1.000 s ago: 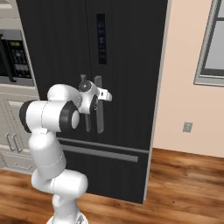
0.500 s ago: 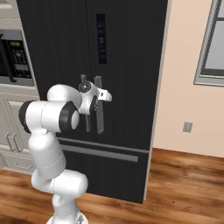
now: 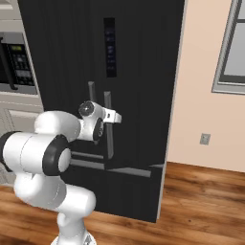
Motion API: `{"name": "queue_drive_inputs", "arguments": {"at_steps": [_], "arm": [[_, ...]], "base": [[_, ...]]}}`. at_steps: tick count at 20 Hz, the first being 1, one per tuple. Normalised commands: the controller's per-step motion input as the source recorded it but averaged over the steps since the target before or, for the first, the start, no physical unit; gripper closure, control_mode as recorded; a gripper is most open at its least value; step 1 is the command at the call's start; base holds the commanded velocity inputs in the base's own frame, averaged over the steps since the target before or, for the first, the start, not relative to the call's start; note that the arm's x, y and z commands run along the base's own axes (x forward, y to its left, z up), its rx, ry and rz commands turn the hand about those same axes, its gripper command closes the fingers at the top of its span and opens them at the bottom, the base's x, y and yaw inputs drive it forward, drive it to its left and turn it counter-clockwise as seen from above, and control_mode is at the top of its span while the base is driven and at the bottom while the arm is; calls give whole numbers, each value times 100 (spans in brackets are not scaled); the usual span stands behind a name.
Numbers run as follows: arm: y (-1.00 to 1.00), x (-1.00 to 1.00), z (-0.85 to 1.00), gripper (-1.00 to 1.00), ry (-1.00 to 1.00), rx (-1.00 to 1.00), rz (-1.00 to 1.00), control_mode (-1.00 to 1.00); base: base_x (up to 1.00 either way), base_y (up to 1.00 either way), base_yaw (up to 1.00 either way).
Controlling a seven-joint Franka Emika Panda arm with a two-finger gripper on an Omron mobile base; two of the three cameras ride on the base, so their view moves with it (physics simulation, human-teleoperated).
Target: Move the hot dog bun to the plate on the dining table and place the condiment next to that plate. Then navigate to the fridge and take the sausage and place it on the plate as well.
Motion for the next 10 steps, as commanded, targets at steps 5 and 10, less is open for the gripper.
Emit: {"name": "queue_drive_inputs", "arguments": {"at_steps": [5,10], "arm": [[-17,-100,32,100,0,0,-2,-100],[-28,-97,34,100,0,0,0,-100]], "base": [[0,0,0],[0,0,0]]}}
